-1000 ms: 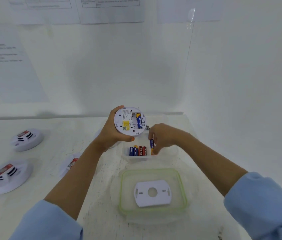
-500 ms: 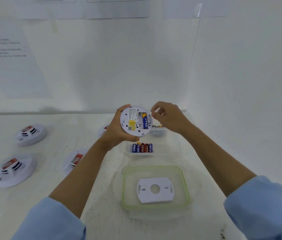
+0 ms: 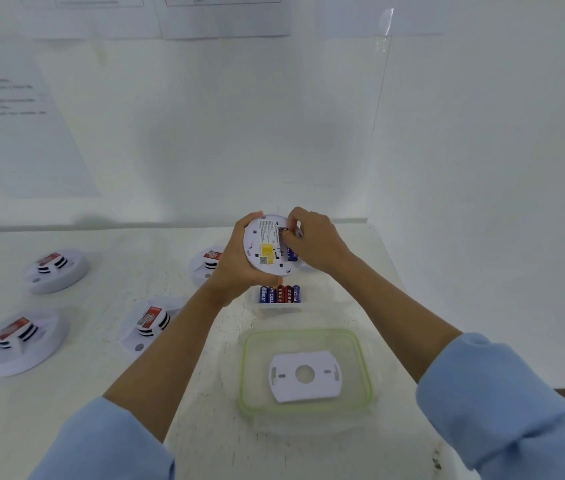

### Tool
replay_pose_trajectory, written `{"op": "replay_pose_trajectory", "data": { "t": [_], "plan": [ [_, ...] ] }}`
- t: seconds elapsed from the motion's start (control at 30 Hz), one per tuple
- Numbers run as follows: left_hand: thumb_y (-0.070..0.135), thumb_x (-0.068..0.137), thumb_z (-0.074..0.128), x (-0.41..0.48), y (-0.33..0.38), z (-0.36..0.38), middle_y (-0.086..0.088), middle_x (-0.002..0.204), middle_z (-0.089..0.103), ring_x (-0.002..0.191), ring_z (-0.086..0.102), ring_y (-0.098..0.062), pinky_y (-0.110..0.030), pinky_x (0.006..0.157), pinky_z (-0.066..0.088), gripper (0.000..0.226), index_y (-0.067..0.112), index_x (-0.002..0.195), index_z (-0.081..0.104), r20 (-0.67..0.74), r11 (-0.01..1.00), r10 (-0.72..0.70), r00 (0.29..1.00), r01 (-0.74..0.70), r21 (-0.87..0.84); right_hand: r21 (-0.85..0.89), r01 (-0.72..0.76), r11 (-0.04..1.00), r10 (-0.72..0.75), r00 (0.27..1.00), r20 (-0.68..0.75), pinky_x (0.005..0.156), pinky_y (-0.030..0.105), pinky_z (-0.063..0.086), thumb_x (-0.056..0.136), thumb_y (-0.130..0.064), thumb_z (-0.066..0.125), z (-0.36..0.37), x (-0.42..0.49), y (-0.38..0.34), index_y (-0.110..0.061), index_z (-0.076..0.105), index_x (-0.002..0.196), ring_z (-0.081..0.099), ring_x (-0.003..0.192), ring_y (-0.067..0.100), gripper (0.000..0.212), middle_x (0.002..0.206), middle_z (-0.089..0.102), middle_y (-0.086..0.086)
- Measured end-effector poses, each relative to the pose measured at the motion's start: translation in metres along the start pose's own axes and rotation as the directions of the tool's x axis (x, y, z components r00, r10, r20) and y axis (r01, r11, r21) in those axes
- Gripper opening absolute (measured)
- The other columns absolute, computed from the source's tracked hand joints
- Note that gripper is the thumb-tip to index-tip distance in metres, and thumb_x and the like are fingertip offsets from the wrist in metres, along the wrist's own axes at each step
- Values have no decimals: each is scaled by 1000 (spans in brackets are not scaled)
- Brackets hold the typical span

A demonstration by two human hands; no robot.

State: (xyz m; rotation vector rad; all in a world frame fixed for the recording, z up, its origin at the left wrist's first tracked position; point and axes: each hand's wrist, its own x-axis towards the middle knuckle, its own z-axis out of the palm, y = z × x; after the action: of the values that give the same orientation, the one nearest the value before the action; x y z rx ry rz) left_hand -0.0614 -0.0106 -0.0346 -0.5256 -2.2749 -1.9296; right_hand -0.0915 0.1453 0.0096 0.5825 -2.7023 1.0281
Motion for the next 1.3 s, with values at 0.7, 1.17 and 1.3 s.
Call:
{"op": "replay_pose_trajectory", "data": {
  "t": [0.7, 1.17, 1.3],
  "plan": [
    [17, 39, 83, -2, 1, -13, -1, 132, 43, 120, 47, -15, -24, 87, 52, 112, 21, 136, 28, -16, 999, -26, 1000, 26, -26, 56, -311, 949, 307, 948, 81, 56, 21, 43, 71, 2, 69, -17, -16, 11, 1, 59, 81, 61, 65, 25, 14, 94, 66, 24],
    [-4, 47, 77, 5, 0, -35, 13, 125, 44, 113, 48, 4, -13, 84, 48, 103, 22, 134, 28, -62, 1000, -17, 998, 17, 0, -183, -301, 936, 352, 804, 480, 78, 28, 55, 81, -2, 66, -11, -7, 10, -5, 63, 115, 67, 74, 16, 35, 99, 69, 7],
    [-7, 47, 75, 15, -2, -44, 9, 126, 44, 114, 49, -4, -17, 80, 50, 101, 25, 131, 30, -10, 998, -43, 999, 43, -51, -174, -254, 951, 289, 933, 213, 61, 21, 51, 78, -11, 70, -20, 27, 18, -9, 69, 97, 57, 60, 14, 19, 90, 67, 5]
  ]
}}
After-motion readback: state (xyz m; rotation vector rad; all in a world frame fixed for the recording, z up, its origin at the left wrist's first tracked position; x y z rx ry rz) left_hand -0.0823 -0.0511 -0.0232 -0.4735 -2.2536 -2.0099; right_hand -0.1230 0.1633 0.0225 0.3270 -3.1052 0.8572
